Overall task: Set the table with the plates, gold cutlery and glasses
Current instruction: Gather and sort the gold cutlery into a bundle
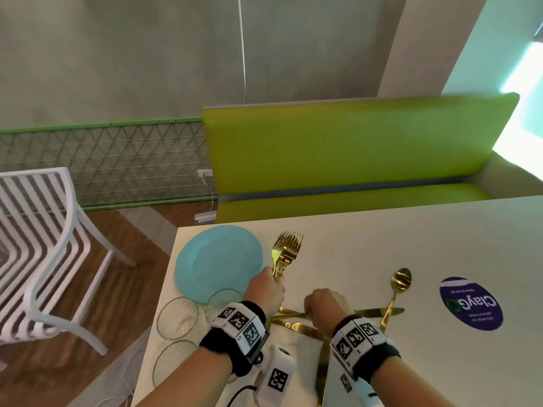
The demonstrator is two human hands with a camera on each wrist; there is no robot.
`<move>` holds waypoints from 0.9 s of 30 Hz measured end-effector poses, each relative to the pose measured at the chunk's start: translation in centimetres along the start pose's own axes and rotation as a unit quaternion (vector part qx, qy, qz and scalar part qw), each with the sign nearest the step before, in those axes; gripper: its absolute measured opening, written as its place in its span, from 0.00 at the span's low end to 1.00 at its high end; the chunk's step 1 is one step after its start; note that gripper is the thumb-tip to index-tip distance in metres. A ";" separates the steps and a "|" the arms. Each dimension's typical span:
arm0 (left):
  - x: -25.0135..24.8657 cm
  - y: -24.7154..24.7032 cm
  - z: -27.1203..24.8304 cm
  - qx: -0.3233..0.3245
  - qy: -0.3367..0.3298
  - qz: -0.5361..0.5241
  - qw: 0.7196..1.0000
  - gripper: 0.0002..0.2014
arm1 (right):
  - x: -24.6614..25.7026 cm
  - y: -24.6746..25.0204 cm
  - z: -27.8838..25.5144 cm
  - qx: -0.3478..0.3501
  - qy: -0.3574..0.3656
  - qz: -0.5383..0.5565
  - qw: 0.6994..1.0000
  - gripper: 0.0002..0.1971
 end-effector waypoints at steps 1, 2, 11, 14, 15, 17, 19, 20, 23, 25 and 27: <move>-0.4 -0.4 0.1 0.007 -0.010 0.017 1.000 0.13 | -0.3 0.6 -0.4 -0.008 0.009 0.004 1.000 0.12; -0.8 -0.8 0.1 0.017 -0.020 0.038 0.999 0.13 | -0.6 1.1 -0.8 -0.016 0.020 0.010 1.000 0.12; -2.5 -6.5 -1.2 0.144 -0.040 0.056 0.987 0.10 | -4.0 2.2 -3.3 -0.101 0.014 0.054 0.993 0.11; -2.9 -7.4 -1.2 0.145 -0.032 0.033 0.988 0.11 | -5.6 1.3 -3.7 -0.188 -0.003 0.165 0.968 0.09; -3.0 -7.5 -1.2 0.136 -0.035 0.039 0.989 0.11 | -6.3 1.2 -4.0 -0.213 -0.024 0.204 0.955 0.08; -2.9 -7.7 -1.2 0.127 -0.031 0.060 0.990 0.11 | -8.0 0.9 -4.7 -0.247 -0.092 0.254 0.931 0.09; -3.0 -7.6 -1.2 0.123 -0.020 0.074 0.990 0.11 | -9.9 0.2 -5.1 -0.239 -0.182 0.261 0.917 0.11; -3.0 -7.5 -1.1 0.119 -0.016 0.073 0.990 0.10 | -10.9 -0.4 -5.0 -0.219 -0.228 0.261 0.912 0.11; -2.9 -7.3 -0.7 0.109 -0.012 0.050 0.993 0.07 | -13.8 -2.1 -4.3 -0.139 -0.338 0.276 0.889 0.13; -2.8 -7.2 -0.5 0.106 -0.013 0.037 0.994 0.07 | -15.0 -2.6 -3.6 -0.104 -0.374 0.271 0.881 0.12; -2.8 -7.0 -0.3 0.102 -0.007 0.035 0.994 0.08 | -15.8 -2.7 -2.7 -0.089 -0.399 0.267 0.873 0.10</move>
Point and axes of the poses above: each hand's wrist, its own z-axis towards the middle knuckle, its own y-axis out of the back of the hand, x = y × z, the point moved 2 cm from there along z, towards the middle knuckle, and after that the axes turned 2 degrees about -x, right-handed, at the moved point
